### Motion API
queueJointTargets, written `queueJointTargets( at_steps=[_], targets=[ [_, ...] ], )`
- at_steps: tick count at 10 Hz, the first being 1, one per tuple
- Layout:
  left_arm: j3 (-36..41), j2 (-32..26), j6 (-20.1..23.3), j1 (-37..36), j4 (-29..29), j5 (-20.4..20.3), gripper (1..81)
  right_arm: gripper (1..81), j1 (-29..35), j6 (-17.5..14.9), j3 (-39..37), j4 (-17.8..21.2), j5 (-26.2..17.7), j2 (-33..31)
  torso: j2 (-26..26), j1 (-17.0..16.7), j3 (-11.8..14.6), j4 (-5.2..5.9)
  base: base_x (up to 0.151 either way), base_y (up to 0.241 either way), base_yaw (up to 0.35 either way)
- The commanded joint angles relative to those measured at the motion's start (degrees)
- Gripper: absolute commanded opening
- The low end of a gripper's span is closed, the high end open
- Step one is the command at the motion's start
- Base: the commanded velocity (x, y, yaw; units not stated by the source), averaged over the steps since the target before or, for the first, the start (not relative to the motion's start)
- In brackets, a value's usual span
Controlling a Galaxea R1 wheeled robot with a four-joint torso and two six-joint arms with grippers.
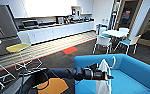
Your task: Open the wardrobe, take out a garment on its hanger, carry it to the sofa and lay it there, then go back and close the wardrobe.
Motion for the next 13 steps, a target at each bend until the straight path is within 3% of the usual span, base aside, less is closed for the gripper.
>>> queueJointTargets(
  at_steps=[1,11,13],
  targets=[
    [3.93,0.16,0.41,-9.20,2.54,-2.66,1.0,81.1,1.26,-0.19,0.51,-0.24,-3.35,0.34,0.00,0.00,0.00,0.00,0.000,0.000,0.000],
    [3.93,0.07,0.41,-9.10,2.62,-2.49,1.0,81.1,1.17,-0.19,0.51,-0.16,-3.35,0.43,0.00,0.00,0.00,0.00,0.000,0.000,0.000],
    [3.93,0.33,0.41,-9.10,2.71,-2.49,1.0,81.1,1.17,-0.19,0.51,-0.24,-3.35,0.43,-0.02,-0.09,0.02,0.00,0.074,0.000,0.000]
  ],
)
